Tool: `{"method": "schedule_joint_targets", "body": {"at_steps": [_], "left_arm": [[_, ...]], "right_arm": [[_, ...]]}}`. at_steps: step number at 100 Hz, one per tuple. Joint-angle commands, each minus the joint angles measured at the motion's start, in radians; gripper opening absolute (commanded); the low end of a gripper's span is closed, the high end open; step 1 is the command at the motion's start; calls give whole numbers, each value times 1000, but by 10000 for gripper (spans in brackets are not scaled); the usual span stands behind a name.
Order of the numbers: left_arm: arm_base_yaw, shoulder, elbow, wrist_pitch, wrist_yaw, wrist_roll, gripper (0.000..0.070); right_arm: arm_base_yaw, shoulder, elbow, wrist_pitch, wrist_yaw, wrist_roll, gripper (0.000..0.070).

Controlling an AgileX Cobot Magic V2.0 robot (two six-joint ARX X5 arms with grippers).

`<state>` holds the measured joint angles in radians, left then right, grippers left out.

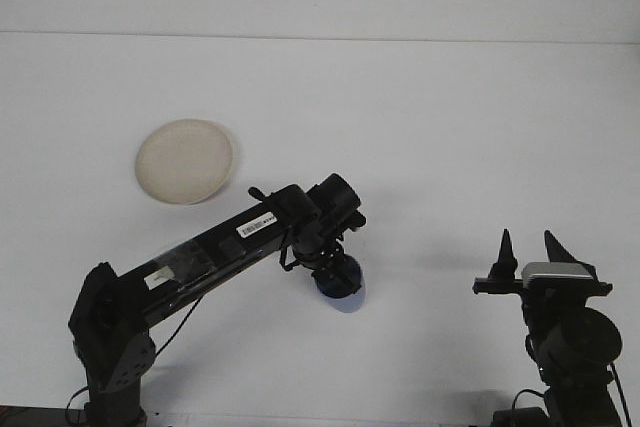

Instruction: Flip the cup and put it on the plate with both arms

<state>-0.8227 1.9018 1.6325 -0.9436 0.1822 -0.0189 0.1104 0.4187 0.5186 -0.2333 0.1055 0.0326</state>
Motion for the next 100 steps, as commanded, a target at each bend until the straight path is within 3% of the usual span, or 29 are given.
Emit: {"method": "schedule_joint_targets", "body": {"at_steps": [1,13,49,74,100], "left_arm": [[-2,19,35,-19,2,24,7],[31,19,97,-97,-24,60,7],[323,13,420,-238,-229,68,7],[601,28,461,-224,-232,67,9],[770,98,461,-203,-232,60,9]], "right_arm": [[2,1,8,13,1,-8,417],[2,1,8,13,1,-8,417],[2,1,8,13,1,-8,416],[2,1,8,13,1,-7,417],[2,1,8,13,1,-8,417]]}}
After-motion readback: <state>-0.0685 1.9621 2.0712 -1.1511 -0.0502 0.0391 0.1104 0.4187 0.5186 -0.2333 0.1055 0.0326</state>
